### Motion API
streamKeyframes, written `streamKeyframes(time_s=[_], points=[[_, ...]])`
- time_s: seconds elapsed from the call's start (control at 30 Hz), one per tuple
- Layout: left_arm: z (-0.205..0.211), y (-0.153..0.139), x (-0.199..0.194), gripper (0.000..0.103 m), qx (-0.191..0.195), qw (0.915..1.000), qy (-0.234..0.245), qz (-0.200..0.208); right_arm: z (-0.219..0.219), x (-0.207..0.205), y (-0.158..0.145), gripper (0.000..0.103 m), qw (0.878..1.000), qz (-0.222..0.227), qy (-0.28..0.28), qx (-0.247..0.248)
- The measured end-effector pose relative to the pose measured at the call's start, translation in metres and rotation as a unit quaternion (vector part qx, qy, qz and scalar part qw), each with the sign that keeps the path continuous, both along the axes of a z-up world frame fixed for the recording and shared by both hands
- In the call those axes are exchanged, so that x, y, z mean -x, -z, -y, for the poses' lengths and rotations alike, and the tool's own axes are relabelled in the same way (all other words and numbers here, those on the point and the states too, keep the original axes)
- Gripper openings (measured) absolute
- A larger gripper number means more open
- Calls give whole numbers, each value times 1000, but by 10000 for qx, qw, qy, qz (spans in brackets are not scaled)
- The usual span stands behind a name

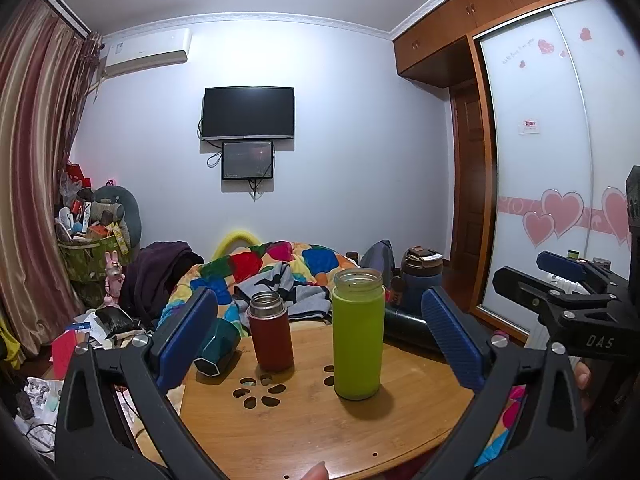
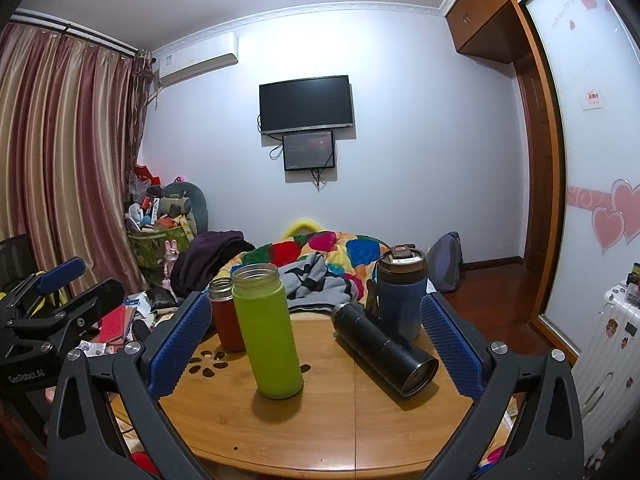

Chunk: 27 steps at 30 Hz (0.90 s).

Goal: Flip cup upside down

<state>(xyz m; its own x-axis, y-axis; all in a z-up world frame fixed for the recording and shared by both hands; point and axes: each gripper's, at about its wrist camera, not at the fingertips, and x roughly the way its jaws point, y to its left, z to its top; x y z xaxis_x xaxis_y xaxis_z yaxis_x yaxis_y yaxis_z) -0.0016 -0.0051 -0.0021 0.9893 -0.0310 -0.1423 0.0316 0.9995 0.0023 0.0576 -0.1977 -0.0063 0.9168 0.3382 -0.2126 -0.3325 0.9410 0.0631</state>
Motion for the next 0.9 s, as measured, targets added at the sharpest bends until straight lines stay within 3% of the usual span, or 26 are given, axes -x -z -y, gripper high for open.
streamKeyframes(time_s=[0.9], points=[[1, -1, -2, 103, -9, 10000, 17, -17, 1, -1, 1, 103, 10000, 0, -2, -13]])
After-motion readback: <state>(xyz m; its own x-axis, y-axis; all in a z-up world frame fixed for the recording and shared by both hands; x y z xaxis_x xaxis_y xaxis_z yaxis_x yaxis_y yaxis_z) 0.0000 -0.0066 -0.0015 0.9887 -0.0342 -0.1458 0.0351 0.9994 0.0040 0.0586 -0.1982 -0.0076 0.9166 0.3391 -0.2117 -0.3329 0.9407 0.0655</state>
